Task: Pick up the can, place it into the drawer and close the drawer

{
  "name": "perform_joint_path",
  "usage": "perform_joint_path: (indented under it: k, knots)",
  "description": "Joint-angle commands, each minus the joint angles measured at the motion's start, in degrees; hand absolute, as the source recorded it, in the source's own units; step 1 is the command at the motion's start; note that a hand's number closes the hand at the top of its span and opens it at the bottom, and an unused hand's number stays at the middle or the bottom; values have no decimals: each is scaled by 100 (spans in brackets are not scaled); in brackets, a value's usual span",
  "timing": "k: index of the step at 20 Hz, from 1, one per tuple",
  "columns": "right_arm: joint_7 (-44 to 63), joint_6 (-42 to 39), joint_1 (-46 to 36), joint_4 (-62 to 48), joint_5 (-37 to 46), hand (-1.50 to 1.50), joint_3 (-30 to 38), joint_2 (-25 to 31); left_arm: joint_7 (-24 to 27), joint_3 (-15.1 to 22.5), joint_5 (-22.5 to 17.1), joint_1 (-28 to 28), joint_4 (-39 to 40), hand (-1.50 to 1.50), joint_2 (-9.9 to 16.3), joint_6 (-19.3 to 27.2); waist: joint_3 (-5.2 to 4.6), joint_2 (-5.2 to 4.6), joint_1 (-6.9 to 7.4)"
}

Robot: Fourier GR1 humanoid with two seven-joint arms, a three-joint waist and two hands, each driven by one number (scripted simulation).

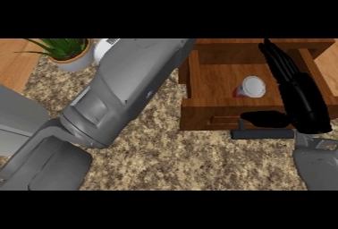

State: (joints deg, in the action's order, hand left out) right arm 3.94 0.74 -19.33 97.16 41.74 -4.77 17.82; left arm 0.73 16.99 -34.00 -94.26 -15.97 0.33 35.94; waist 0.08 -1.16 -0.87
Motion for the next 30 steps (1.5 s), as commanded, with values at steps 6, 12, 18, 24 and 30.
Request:
perform_joint_path:
  k: [6, 12, 18, 24, 30]
  knots:
    - [-483, 1068, -1170, -2524, 1121, -150, -195, -381, -248, -155, 40, 66, -217, -150, 325, -234, -4, 66, 261]
    - [-784, 2203, -1670, -4085, 1634, -150, -131, -769, -323, -133, 195, 243, -396, -150, 608, -292, -3, 66, 310]
    - [-937, 2974, -2683, -5498, 1691, -150, 514, -532, -589, -98, 263, 460, -741, -150, 669, -258, 1, 36, 435]
    - [-763, 3527, -3651, -6555, 1894, -150, 682, -787, -795, 56, 384, 875, -1237, -150, 802, -379, -1, 33, 587]
    - [-826, 3986, -4031, -7262, 2049, -150, 774, -789, -1165, 97, 434, 1270, -1847, -150, 1375, -575, -3, 60, 641]
